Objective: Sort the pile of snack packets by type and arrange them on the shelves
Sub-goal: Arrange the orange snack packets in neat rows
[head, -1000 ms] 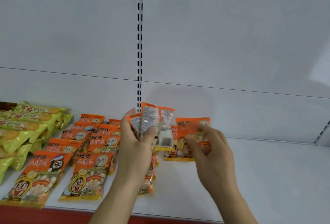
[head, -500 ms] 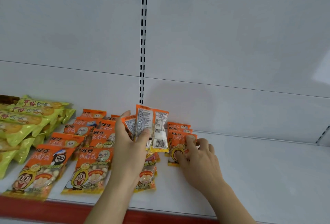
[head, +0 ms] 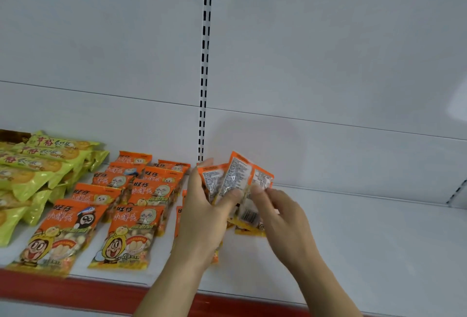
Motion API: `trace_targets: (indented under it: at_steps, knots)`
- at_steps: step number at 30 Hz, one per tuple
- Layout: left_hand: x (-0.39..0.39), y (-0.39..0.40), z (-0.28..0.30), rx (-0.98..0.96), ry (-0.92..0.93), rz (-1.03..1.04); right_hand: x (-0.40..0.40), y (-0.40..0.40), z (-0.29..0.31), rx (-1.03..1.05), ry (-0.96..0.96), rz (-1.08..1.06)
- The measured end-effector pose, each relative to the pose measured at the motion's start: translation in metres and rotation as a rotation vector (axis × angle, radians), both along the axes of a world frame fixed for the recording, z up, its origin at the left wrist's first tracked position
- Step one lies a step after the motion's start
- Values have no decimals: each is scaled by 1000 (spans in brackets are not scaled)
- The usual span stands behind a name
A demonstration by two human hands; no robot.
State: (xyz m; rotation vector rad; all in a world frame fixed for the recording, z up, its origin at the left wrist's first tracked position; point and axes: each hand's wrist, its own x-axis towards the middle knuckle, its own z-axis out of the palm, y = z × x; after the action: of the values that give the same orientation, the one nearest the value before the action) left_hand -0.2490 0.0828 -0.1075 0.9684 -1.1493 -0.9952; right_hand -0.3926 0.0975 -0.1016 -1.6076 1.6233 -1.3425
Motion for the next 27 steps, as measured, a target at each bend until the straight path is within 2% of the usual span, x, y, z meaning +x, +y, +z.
trace_targets:
  at_steps: [2,3,5,6,7,9,11,13,16,20,22,25,27]
  knots:
    - [-4,3,1,-18,-11,-8,4,2,2,-29,-53,1]
    - [-4,3,2,-16,-11,-1,2,2,5,-46,-141,-27]
    - [-2,1,3,12,-14,28,-7,3,11,-95,-298,-129]
    - [-1,0,3,28,-21,44,-11,4,14,-138,-305,-199]
    - [0,0,4,35,-20,49,-14,5,15,-192,-256,-255]
    - [-3,3,8,16,-3,11,-8,7,15,-350,-42,-293]
    - [-11,11,15,-35,36,-61,5,6,3,-579,270,-237]
    - [-16,16,22,-79,53,-108,17,5,-14,-706,457,-182]
    - [-18,16,25,-102,33,-119,20,8,-19,-687,424,-112]
    - [-14,9,17,10,100,-64,11,12,-15,-600,385,-74]
    - [-11,4,14,29,36,-2,3,10,-9,-499,326,-72]
    - [-6,-4,12,14,-109,78,-6,10,-2,-270,175,145]
    - [-6,-7,12,3,-169,134,-9,13,1,-184,171,237]
